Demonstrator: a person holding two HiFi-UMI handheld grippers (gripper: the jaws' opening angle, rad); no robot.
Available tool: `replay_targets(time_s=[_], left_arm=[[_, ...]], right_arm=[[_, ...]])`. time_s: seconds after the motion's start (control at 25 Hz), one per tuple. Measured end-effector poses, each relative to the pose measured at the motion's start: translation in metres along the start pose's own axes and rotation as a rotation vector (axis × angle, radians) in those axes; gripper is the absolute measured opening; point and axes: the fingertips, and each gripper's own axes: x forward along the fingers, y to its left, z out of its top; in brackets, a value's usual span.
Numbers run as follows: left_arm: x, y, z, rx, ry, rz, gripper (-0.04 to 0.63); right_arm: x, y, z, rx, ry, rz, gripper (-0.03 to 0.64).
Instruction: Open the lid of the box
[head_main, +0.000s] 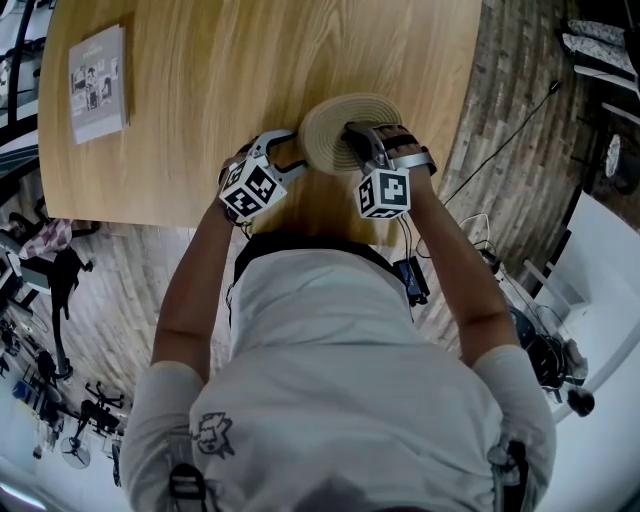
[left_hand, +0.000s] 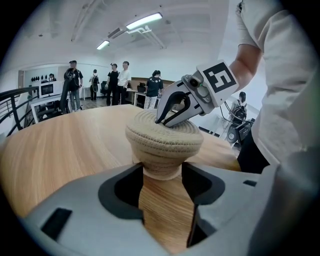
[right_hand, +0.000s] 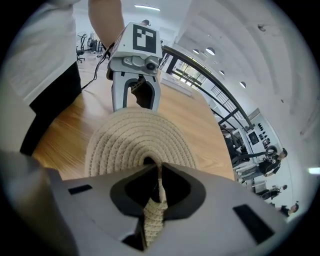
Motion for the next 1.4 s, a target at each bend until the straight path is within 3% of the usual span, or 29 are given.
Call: replay_targets(time_s=[0.28, 0.44, 0.92, 1.2, 1.4], left_arm=[[0.000, 0.000, -0.001, -0.011, 0.022, 0.013, 0.241], [0.001, 0.000, -0.005, -0.057, 0.022, 0.023, 0.242], [0.000, 0.006, -0.007, -0.102, 0.022, 0.120, 0.241], [-0.025, -0.001, 0.011, -0.126, -0.029, 0.187, 0.241], [-0.051, -0.018, 0.043, -0.136, -0.119, 0.229, 0.241]], right_arm=[[-0.017, -0.008, 0.003, 0.002, -0.009, -0.041, 0.028], [-0.030, -0.016, 0.004, 0.013, -0.012, -0.079, 0.026], [-0.080, -0.035, 0.014, 0.017, -0.044, -0.196, 0.023], [-0.114, -0.038, 0.021, 0.065, -0.083, -0.254, 0.023], [-0.143, -0.041, 0.026, 0.146, -0.140, -0.295, 0.023]])
